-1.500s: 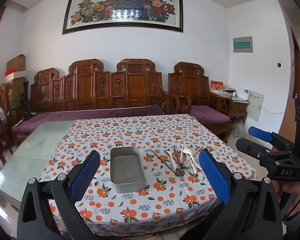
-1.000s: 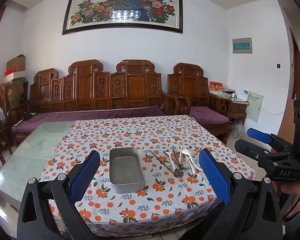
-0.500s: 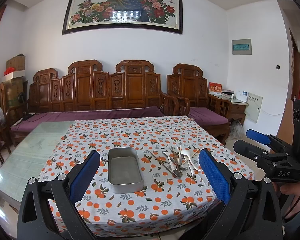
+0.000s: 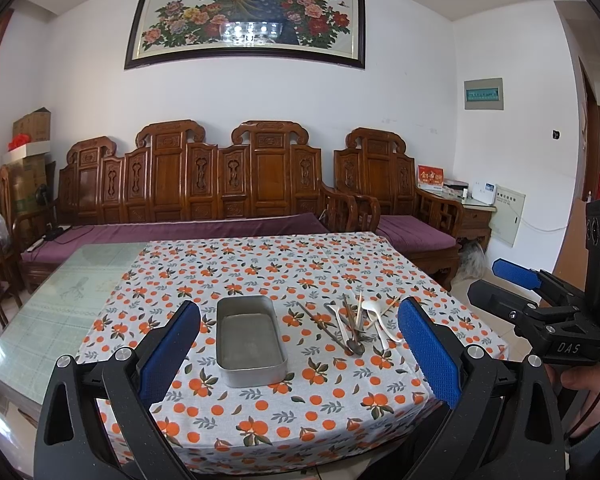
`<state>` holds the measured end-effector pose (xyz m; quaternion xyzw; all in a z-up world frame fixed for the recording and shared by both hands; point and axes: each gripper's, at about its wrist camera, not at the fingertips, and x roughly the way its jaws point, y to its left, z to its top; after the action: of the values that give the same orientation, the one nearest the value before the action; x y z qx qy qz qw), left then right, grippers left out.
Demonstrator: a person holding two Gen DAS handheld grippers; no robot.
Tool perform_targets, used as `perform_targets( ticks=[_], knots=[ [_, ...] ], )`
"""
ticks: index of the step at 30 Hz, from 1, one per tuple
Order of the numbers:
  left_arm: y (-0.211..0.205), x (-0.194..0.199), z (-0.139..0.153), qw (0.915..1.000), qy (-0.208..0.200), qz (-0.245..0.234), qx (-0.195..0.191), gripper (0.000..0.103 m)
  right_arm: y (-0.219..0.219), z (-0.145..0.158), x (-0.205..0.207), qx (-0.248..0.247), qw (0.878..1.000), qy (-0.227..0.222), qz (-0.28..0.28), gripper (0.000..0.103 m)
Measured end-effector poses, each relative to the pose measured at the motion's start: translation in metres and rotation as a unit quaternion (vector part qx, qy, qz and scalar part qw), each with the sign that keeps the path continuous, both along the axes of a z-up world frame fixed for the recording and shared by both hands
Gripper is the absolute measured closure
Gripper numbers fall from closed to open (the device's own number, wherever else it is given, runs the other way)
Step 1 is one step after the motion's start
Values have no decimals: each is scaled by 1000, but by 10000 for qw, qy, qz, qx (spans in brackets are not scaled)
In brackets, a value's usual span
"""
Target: Organize utensils
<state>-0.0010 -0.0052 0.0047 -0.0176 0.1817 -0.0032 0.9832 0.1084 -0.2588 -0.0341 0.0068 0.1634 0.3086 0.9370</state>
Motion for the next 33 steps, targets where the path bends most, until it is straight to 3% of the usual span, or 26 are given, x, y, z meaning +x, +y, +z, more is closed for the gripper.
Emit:
perform_targets(
  ticks=[33],
  knots=[
    [0,-2,11,10000,-23,4,4,8,1,3,-3,19,10000,-13,-3,3]
  ],
)
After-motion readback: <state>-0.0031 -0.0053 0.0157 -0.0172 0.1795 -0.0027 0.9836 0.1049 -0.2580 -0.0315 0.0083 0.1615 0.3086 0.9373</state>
